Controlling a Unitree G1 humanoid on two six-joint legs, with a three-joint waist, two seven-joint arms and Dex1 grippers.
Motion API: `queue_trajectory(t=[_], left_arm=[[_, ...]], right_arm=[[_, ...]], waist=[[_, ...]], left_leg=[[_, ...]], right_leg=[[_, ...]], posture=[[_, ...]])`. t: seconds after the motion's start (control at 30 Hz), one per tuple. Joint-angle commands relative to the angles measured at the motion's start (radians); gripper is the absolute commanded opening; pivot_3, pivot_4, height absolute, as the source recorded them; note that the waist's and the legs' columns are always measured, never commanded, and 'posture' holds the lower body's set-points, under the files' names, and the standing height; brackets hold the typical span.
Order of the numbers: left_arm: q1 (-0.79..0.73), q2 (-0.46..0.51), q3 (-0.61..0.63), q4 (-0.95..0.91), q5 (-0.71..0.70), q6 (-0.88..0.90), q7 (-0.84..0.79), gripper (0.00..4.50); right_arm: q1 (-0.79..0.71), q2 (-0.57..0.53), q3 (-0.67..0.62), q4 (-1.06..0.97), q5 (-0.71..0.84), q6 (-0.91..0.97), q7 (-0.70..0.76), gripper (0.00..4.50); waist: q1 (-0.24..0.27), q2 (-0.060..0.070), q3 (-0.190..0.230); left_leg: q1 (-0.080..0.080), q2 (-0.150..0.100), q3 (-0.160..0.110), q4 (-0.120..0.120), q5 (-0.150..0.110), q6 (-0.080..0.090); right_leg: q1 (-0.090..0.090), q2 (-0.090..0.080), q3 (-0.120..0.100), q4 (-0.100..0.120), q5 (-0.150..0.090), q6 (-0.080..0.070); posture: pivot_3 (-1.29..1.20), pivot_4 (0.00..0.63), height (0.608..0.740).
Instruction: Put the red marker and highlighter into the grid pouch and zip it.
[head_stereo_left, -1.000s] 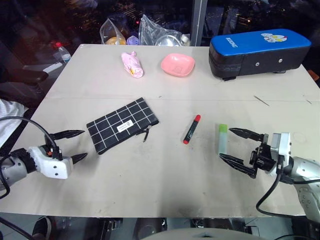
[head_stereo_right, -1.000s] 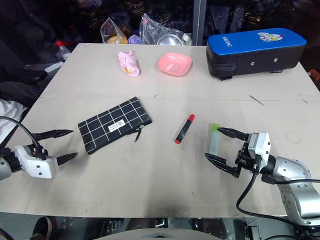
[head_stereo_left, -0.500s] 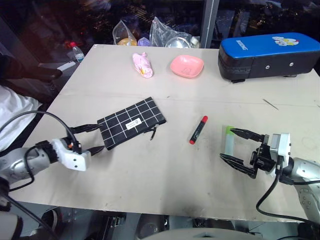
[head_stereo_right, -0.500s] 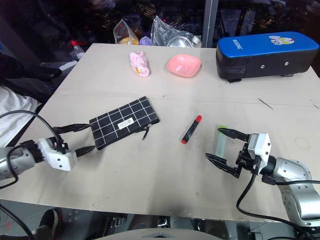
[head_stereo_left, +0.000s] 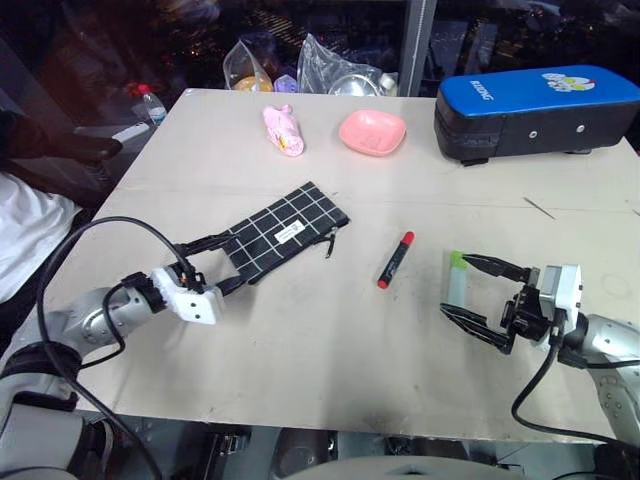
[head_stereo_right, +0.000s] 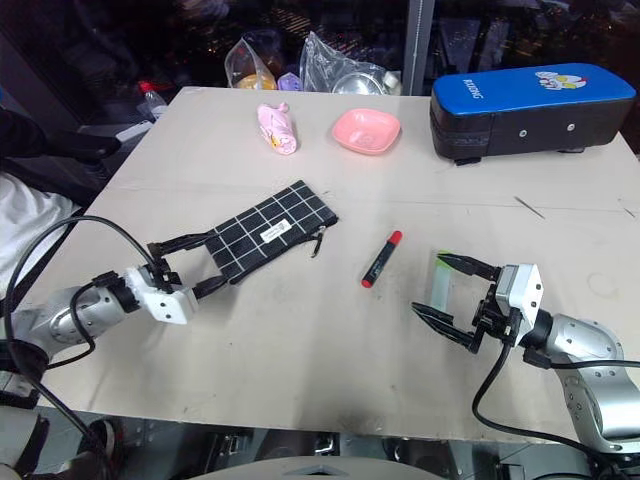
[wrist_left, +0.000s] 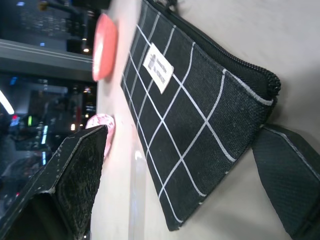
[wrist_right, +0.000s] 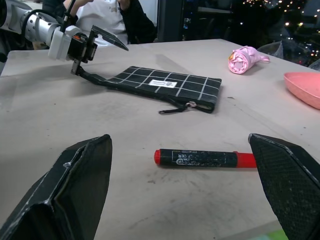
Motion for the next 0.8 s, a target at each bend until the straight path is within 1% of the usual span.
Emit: queue_trajectory(t=[0.03, 0.2, 0.47, 0.8], left_arm=[[0.004, -0.018, 0.023, -0.066, -0.011, 0.049, 0.03, 4.5], [-0.011, -0.052, 0.023, -0.126, 0.011, 0.125, 0.053, 4.5], [-0.026, -0.122, -0.015, -0.186, 0.058, 0.265, 0.059, 4.5], [-0.091, -0.2, -0.081, -0.137, 0.118, 0.348, 0.098, 4.5]], right_arm=[[-0.017, -0.003, -0.02, -0.016, 0.003, -0.011, -0.007, 4.42], [-0.032, -0.004, -0.019, -0.009, 0.002, -0.011, -0.007, 4.42], [-0.04, -0.005, -0.025, -0.007, -0.002, -0.011, -0.009, 4.42], [-0.044, -0.006, -0.03, -0.003, -0.007, -0.012, -0.012, 4.42]], waist=[[-0.003, 0.0, 0.0], [-0.019, 0.0, 0.0], [-0.021, 0.0, 0.0], [-0.019, 0.0, 0.0]], left_leg=[[0.0, 0.0, 0.0, 0.0, 0.0, 0.0], [-0.001, 0.001, -0.001, 0.001, 0.0, 0.0], [0.0, 0.001, -0.002, 0.002, 0.0, 0.0], [0.0, 0.001, -0.002, 0.008, 0.0, 0.0]], right_leg=[[0.0, 0.0, 0.0, 0.0, 0.0, 0.0], [0.0, 0.002, 0.0, 0.001, 0.0, 0.0], [-0.001, 0.003, 0.002, 0.002, 0.0, 0.0], [-0.001, 0.003, 0.002, 0.008, 0.0, 0.0]], posture=[[0.0, 0.15, 0.74], [0.0, 0.15, 0.74], [0.0, 0.15, 0.74], [0.0, 0.15, 0.74]])
